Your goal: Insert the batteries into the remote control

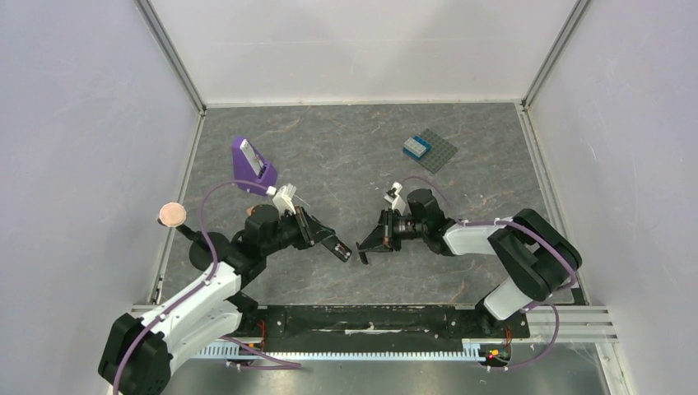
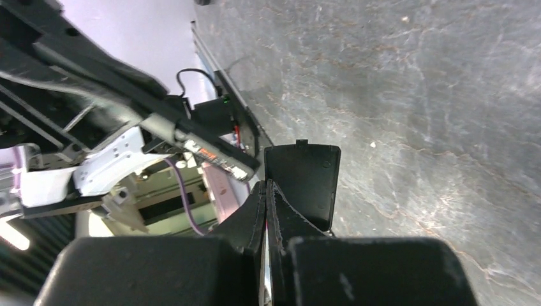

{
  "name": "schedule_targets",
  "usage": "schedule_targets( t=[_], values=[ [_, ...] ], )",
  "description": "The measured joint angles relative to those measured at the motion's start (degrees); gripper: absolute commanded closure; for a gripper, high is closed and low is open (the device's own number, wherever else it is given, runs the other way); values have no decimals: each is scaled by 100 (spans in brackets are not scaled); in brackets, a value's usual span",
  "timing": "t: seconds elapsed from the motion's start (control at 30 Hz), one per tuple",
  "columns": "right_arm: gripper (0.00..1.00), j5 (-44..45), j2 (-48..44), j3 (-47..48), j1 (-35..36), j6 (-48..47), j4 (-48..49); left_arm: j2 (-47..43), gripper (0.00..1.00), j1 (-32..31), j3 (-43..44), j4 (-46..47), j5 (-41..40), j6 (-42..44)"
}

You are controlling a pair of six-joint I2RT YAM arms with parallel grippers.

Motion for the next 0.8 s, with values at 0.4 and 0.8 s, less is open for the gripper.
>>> schedule_targets(
  t=[0.4,0.8],
  values=[
    [100,-378,-151,-358,-2,1060,1519,197,98,0,-415,52,-131,-2],
    [100,313,-400,280,-2,-479,-542,608,97,-2,-415,310,-118,-9]
  ],
)
